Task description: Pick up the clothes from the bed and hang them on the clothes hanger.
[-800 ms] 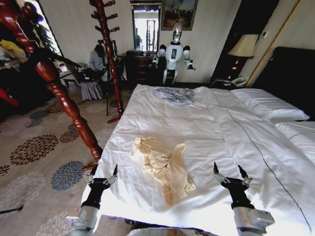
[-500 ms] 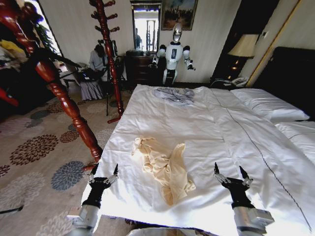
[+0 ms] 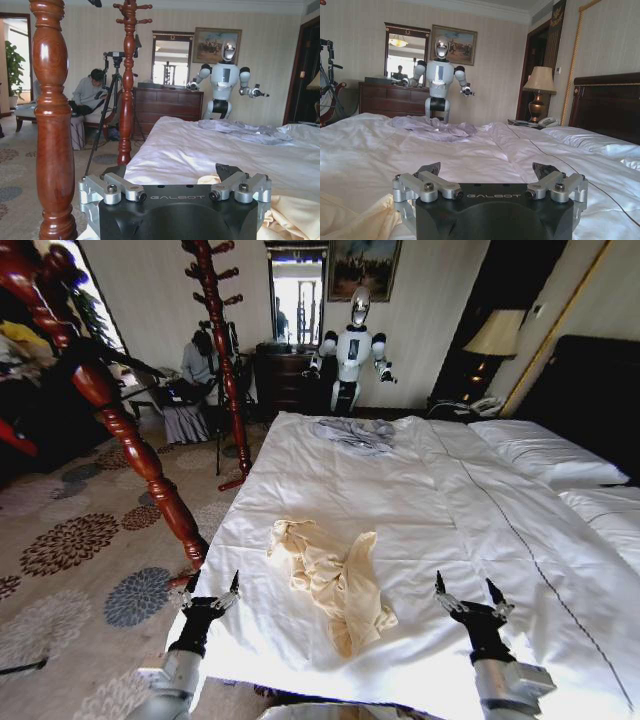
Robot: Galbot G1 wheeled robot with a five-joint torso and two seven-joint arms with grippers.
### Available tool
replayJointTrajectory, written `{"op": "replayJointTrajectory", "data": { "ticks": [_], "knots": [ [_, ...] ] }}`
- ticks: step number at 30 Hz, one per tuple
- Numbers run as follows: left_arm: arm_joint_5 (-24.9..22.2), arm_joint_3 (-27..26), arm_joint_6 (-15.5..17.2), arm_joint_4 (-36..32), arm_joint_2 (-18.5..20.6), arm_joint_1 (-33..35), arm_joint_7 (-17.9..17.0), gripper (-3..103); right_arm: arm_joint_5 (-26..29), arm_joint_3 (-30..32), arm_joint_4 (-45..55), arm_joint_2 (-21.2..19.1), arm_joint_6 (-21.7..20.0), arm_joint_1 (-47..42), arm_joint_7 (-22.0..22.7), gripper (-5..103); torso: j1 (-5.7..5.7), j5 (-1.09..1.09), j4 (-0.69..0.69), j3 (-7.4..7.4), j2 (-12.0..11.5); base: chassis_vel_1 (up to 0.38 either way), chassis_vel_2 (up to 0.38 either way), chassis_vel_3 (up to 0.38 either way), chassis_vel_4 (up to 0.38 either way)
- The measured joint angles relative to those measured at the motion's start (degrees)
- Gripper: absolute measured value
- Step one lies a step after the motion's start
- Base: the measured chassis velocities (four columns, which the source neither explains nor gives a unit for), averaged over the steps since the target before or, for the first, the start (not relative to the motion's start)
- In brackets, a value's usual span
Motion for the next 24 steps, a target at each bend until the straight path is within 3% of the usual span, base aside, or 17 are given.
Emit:
{"op": "replayJointTrajectory", "data": {
  "ticks": [10, 12, 18, 24],
  "knots": [
    [-7.07, 1.94, 5.73, 1.46, 2.88, -7.57, -5.26, 100, 1.40, 1.77, 0.60, -0.16, -0.52, 0.20, 0.12, 100, 0.00, 0.00, 0.00, 0.00, 0.00, 0.000, 0.000, 0.000, 0.000],
    [-10.34, 2.93, 8.03, 2.50, 4.19, -10.48, -7.09, 100, 1.41, 1.93, 0.64, -0.19, -0.56, 0.14, 0.13, 100, 0.00, 0.00, -0.01, 0.00, 0.00, 0.000, 0.000, 0.000, 0.000],
    [-12.21, 4.76, 9.49, 4.79, 5.67, -13.98, -7.41, 100, 1.63, 2.31, 0.49, 0.14, -0.92, 0.85, 0.12, 100, 0.00, -0.01, 0.00, 0.00, 0.00, 0.000, 0.000, 0.000, 0.000],
    [-17.66, 5.05, 10.98, 6.98, 8.24, -18.46, -7.78, 100, 1.45, 1.96, 0.05, -0.51, -0.94, 0.62, -0.23, 100, 0.00, 0.00, 0.01, 0.01, 0.00, 0.000, 0.000, 0.000, 0.000]
  ]
}}
